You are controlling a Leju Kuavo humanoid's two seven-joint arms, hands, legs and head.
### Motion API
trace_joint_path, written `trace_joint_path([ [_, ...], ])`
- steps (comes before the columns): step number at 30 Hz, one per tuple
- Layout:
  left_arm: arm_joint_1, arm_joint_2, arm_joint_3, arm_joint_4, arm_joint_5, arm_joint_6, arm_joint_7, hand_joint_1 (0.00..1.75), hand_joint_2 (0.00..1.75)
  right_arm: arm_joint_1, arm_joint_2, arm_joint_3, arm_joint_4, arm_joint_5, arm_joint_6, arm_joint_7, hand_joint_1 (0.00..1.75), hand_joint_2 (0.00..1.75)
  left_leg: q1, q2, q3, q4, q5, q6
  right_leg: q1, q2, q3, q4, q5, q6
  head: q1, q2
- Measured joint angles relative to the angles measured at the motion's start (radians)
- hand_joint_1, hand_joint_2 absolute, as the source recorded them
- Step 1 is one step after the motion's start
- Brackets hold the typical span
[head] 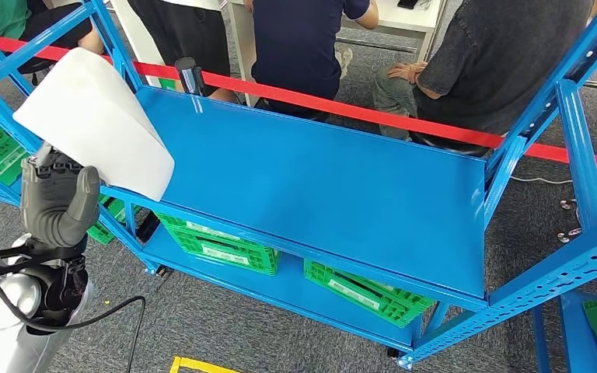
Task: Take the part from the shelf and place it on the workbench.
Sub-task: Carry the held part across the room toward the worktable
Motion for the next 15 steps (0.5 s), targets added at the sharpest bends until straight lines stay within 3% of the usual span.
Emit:
trace_joint_path([
  [9,0.019,-0.015,0.017,-0.023,-0.009,0.007,-0.007,1.75,1.75,-0.011,-0.010,0.020,0.000,0.002,-0.067,-0.014,0.00,0.00,0.000,0.000,0.000,0.000,0.000,0.000,0.000,0.000,0.000,0.000,0.000,0.000,0.000,0.000],
  [15,-0.013,-0.055,0.002,0.010,-0.016,-0.018,-0.001,1.75,1.75,-0.041,-0.023,0.016,0.000,-0.010,-0.126,-0.023,0.00,0.00,0.000,0.000,0.000,0.000,0.000,0.000,0.000,0.000,0.001,0.000,0.000,0.000,0.000,0.000],
])
